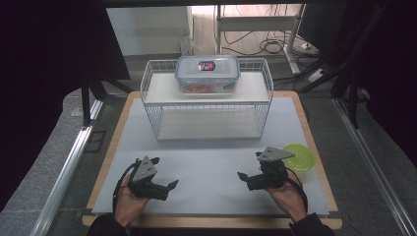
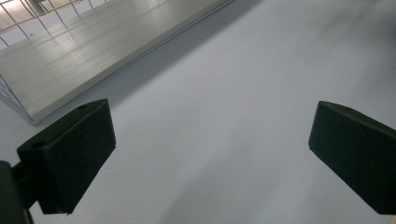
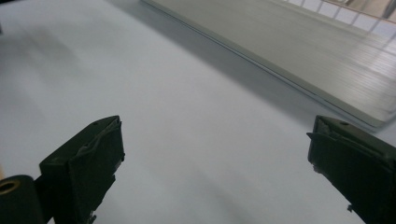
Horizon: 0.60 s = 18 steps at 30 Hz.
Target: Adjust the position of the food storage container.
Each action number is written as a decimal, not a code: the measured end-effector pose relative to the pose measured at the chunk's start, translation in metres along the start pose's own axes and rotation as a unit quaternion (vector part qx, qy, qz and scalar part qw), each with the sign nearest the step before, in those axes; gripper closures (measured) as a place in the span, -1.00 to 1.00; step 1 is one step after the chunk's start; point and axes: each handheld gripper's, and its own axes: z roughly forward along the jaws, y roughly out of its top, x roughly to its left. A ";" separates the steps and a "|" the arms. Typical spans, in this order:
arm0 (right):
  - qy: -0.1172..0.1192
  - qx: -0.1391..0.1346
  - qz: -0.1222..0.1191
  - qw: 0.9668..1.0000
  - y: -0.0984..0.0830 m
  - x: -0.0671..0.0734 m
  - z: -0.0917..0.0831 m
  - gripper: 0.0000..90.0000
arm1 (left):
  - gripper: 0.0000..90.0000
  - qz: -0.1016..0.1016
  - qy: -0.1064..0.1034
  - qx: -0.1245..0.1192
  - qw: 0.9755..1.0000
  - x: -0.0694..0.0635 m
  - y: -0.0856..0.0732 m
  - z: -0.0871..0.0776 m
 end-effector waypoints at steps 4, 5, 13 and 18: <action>-0.011 0.004 0.008 1.000 -0.003 -0.007 -0.003 -0.98 | -0.99 -0.001 -0.001 0.000 1.000 0.001 -0.001 0.000; -0.012 0.008 0.014 1.000 -0.004 -0.009 -0.004 -0.98 | -0.99 -0.002 -0.002 0.000 1.000 0.001 -0.002 0.000; -0.032 0.033 0.059 0.997 -0.009 -0.035 -0.025 -0.23 | -0.98 -0.007 -0.010 0.003 1.000 0.003 -0.003 0.002; -0.062 0.040 0.072 0.995 -0.014 -0.053 -0.039 0.34 | -0.98 -0.005 -0.012 0.004 1.000 0.002 -0.003 0.003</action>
